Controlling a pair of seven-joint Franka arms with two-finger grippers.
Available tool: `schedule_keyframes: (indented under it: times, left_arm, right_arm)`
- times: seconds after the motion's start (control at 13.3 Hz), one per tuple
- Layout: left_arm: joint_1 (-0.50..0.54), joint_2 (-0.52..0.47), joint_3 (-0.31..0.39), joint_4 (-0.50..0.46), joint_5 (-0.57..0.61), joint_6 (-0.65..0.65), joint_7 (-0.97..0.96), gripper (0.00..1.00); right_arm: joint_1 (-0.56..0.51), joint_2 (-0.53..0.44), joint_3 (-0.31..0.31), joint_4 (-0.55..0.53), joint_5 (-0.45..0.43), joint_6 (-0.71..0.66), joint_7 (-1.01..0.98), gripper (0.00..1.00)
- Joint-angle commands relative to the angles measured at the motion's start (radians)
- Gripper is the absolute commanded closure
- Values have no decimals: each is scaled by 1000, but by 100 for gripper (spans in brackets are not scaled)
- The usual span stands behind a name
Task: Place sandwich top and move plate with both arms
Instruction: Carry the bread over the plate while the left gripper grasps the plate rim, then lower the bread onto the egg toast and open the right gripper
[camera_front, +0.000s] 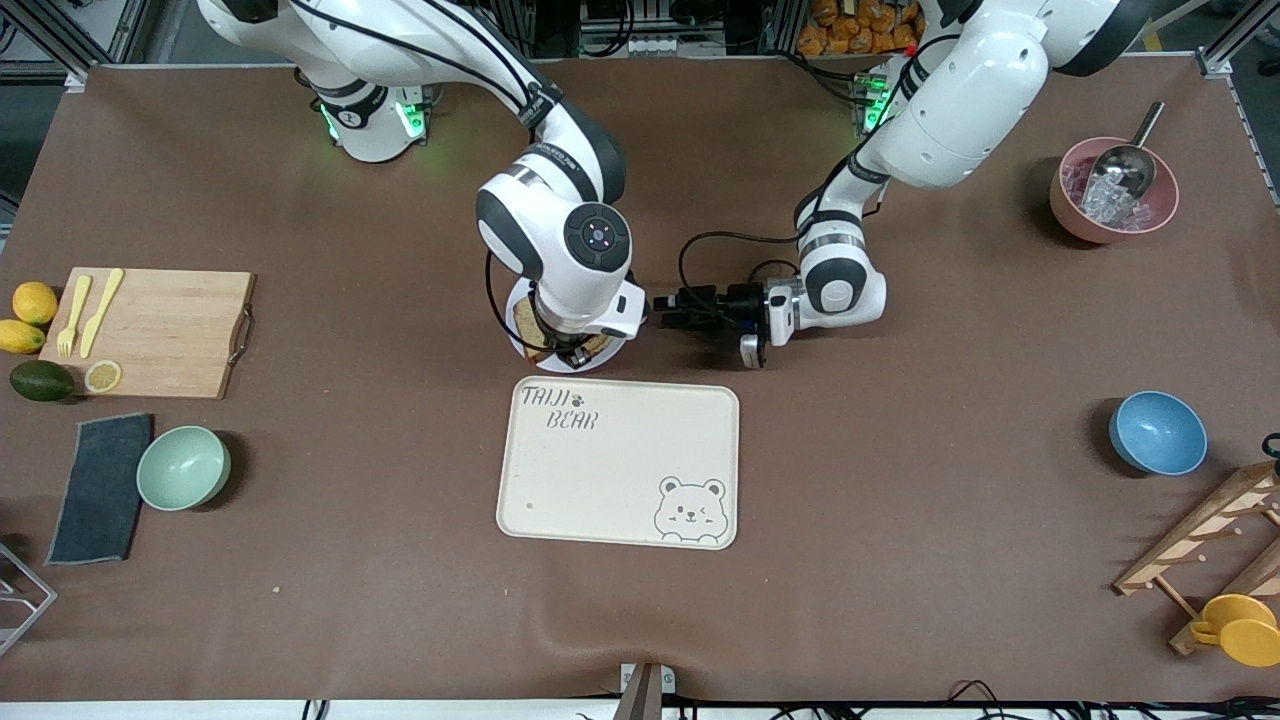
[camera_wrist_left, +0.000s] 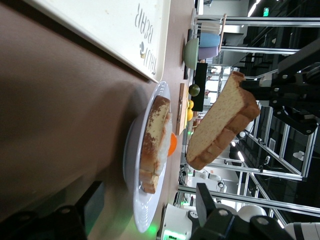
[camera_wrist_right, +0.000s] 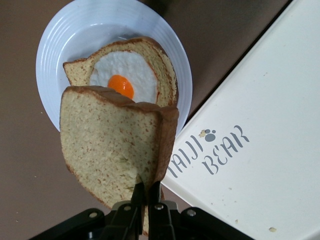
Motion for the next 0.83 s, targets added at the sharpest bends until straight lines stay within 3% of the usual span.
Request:
schedule_keyframes:
  times: [0.0,0.3,0.38,0.45,0.75]
  left_arm:
    - [-40,52,0,30,-72,13,58,22]
    - [-54,73,2,39,-73,15,72,35]
    - [-63,73,2,45,-73,25,72,38]
    - [-66,75,2,51,-73,42,72,40]
    - [-76,90,2,67,-75,49,71,43]
  right_arm:
    - [5,40,10,21,-25,-10,-18,100]
    - [16,46,13,7,-16,-14,-39,100]
    - [34,47,13,7,-13,-13,-31,65]
    - [47,47,13,7,-11,-13,-28,1]
    - [16,29,13,21,-5,-16,-30,0]
